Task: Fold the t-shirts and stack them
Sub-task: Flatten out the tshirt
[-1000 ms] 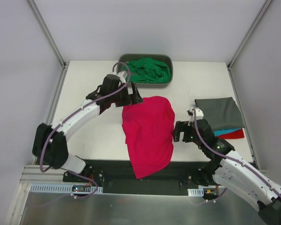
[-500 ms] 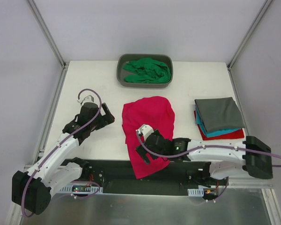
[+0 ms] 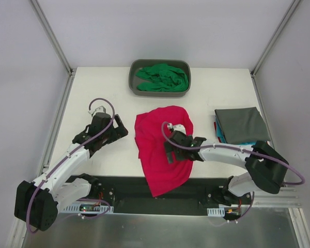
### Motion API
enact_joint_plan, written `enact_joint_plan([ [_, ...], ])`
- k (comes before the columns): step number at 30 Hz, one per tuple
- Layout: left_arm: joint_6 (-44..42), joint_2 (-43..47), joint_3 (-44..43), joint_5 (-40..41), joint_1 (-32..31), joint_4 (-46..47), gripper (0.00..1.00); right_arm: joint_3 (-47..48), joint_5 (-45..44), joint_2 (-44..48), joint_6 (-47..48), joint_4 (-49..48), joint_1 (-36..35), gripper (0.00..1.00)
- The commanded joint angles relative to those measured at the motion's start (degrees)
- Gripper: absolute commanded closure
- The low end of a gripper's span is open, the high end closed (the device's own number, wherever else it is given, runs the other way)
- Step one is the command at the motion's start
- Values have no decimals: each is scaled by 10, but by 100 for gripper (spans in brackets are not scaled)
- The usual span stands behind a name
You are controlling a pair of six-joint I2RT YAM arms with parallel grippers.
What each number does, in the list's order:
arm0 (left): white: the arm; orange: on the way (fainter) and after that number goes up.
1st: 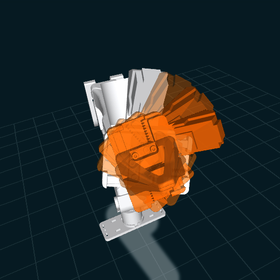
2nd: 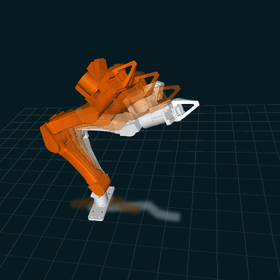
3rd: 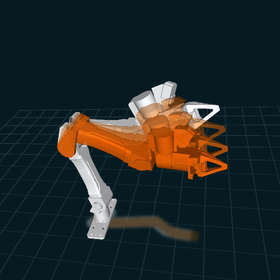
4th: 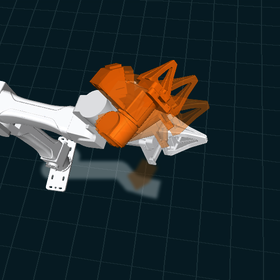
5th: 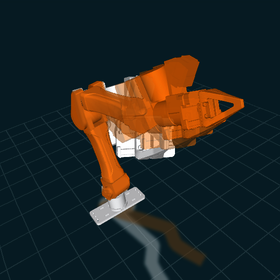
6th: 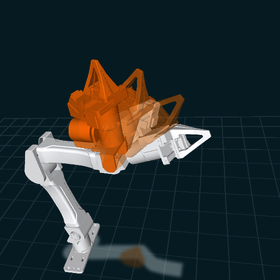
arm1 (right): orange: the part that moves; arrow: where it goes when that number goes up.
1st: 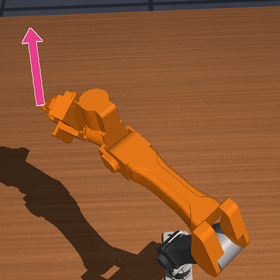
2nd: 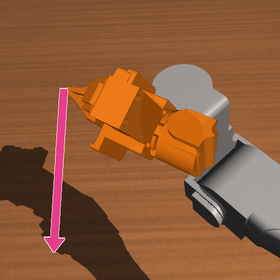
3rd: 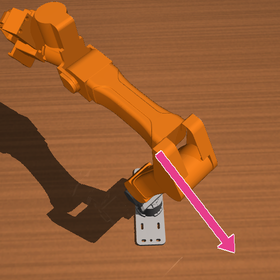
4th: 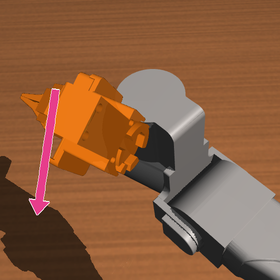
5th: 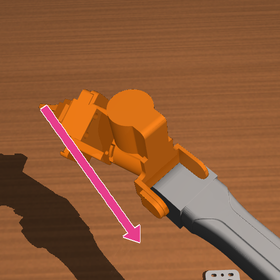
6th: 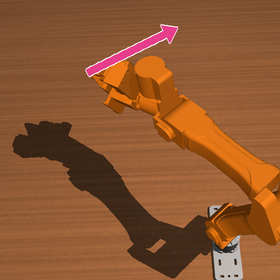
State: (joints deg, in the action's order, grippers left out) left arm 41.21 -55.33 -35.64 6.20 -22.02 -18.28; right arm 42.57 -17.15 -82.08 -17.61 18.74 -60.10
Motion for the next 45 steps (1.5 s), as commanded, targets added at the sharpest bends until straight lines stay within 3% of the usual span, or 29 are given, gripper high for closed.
enact_joint_plan([
  [1,10,10,15,-19,4,20,1,29,-9,-40,27,12,79,4],
  [9,16,22,36,-41,5,37,1,180,-21,-183,135,1,213,4],
  [13,23,15,39,-15,5,38,1,202,-95,-135,201,28,201,4],
  [19,19,-42,15,-17,7,58,1,73,-62,30,206,27,88,4],
  [23,10,-79,-9,-32,14,87,1,56,24,25,109,86,-15,3],
  [27,11,-142,-45,-54,29,95,1,84,3,-16,81,97,-94,3],
  [32,8,-194,-65,-88,51,110,1,145,-43,-101,68,145,-125,17],
  [38,8,-216,-70,-104,59,117,1,134,-45,-134,57,128,-123,25],
  [42,5,-213,-67,-109,60,117,2,119,-5,-157,42,123,-93,41],
  [45,8,-207,-63,-101,60,117,3,94,20,-151,21,107,-88,45],
])
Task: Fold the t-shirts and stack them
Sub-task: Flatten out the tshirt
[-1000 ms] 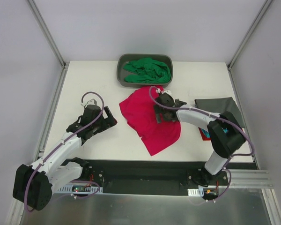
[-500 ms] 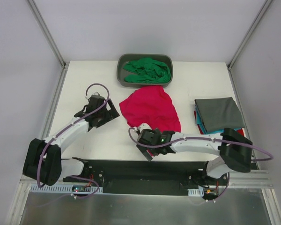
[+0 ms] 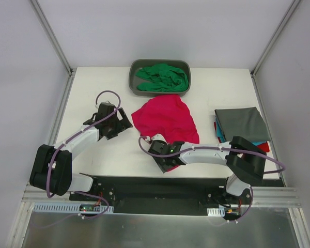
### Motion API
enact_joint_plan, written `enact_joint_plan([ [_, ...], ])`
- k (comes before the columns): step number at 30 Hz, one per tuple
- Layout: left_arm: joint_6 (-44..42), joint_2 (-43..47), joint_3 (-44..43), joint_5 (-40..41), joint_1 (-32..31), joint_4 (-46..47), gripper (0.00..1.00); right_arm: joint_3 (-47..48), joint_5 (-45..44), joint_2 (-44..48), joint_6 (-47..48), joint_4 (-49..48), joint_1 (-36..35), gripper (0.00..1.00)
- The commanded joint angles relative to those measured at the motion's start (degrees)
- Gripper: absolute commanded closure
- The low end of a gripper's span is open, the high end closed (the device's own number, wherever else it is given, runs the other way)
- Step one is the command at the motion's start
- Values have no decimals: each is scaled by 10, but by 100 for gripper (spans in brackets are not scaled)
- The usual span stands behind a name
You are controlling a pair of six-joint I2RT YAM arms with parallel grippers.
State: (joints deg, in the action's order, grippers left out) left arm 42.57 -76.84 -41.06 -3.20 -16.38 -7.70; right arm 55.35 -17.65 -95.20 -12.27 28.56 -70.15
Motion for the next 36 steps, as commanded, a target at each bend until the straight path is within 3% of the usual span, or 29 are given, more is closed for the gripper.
enact_joint_plan([
  [1,-5,12,-6,-3,4,10,3,-44,31,-15,-42,2,12,49],
  [6,-12,13,-10,-1,4,10,3,-92,45,5,-92,-24,17,67],
  [11,-13,-14,-27,-25,4,11,11,-119,14,58,-110,-27,28,97],
  [12,-14,-20,-32,-33,4,12,12,-126,5,75,-111,-26,32,99],
  [20,-12,-87,-71,-29,1,25,22,-155,-60,229,-62,-18,57,99],
  [31,-32,-249,-192,-9,2,38,44,-156,-80,230,-80,24,75,99],
  [36,-33,-287,-216,-51,1,38,56,-155,-91,244,-79,31,77,99],
])
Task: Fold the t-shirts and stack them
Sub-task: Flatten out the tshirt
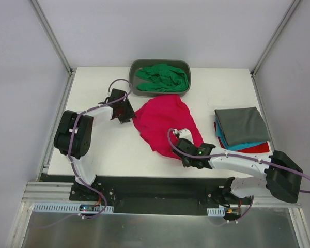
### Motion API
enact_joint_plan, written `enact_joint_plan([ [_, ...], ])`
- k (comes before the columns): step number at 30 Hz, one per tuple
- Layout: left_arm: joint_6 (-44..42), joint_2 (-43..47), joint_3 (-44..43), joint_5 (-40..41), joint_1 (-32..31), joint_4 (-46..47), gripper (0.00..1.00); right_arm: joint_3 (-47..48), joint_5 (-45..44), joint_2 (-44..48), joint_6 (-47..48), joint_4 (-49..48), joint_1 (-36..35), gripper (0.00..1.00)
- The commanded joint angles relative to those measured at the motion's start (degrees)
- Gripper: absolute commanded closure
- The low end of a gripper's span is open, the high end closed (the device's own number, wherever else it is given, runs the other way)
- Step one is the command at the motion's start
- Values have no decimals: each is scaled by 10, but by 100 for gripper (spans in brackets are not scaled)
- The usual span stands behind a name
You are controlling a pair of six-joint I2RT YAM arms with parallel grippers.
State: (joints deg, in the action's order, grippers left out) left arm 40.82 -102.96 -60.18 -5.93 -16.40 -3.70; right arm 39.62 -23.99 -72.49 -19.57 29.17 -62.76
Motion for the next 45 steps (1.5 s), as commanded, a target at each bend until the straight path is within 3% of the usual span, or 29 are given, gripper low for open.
enact_joint_plan([
  [1,-16,-30,-27,-26,1,-1,57,4,-29,18,-5,27,4,99],
  [6,-10,-50,-51,-29,-4,-1,70,2,-39,34,-6,40,5,99],
  [8,-12,-58,-63,-31,-4,0,82,0,-41,42,-6,41,5,99],
  [9,-14,-62,-70,-32,-4,-1,98,1,-41,45,-7,44,6,99],
  [10,-16,-64,-75,-29,-4,0,100,0,-42,50,-6,46,8,99],
  [14,-37,-31,-78,-6,-5,2,100,4,-59,71,0,65,8,99],
  [19,-50,92,-28,34,-6,32,100,18,-88,118,16,83,11,99],
  [28,-65,403,130,75,-27,92,100,50,-106,254,83,53,12,99],
  [35,-13,529,269,35,-45,71,100,-7,-70,361,86,40,11,99],
  [37,-2,510,285,56,-45,53,76,-25,-75,376,69,52,12,99],
  [39,-6,473,272,73,-45,22,69,-33,-95,387,47,83,13,99],
  [44,-17,359,206,74,-44,-1,35,-11,-190,405,-38,236,15,99],
  [45,-18,339,192,63,-44,-2,33,-6,-206,410,-69,270,16,99],
])
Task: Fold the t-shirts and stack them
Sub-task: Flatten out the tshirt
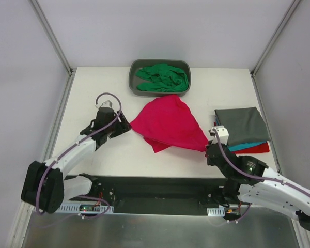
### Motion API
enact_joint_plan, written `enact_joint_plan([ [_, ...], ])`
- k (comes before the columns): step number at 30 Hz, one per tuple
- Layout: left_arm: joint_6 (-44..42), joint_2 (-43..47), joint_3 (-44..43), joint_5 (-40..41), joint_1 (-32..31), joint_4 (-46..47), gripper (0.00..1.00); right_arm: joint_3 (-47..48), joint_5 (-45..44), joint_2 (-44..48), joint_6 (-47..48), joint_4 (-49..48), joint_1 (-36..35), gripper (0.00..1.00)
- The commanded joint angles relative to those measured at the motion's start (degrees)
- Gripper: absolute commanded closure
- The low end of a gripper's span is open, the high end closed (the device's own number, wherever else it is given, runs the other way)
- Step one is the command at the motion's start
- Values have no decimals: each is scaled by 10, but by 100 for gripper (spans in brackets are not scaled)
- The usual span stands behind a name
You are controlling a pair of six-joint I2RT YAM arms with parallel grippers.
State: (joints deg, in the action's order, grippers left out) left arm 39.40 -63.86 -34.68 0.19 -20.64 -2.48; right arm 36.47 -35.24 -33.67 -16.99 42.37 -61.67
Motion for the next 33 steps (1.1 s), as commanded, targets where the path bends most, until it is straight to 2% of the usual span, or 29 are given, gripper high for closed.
enact_joint_plan([
  [1,-2,-76,-78,-16,-2,-16,32,30,-105,31,-118,161,8,99],
  [4,11,-137,-98,-65,-4,-16,32,21,-105,62,-124,164,10,99],
  [8,11,-202,-114,-80,-21,-15,31,16,-106,73,-121,159,11,99],
  [14,-71,-279,-165,-97,-60,-34,32,11,-96,48,-96,126,11,99],
  [18,-100,-319,-206,-37,-82,-119,39,8,-88,38,-87,110,11,99],
  [23,-89,-344,-234,64,-110,-184,41,-5,-75,43,-60,74,11,99],
  [27,-85,-378,-261,71,-113,-207,50,-8,-73,50,-56,66,11,99],
  [33,-87,-400,-283,62,-121,-210,76,-17,-62,52,-52,58,12,99],
])
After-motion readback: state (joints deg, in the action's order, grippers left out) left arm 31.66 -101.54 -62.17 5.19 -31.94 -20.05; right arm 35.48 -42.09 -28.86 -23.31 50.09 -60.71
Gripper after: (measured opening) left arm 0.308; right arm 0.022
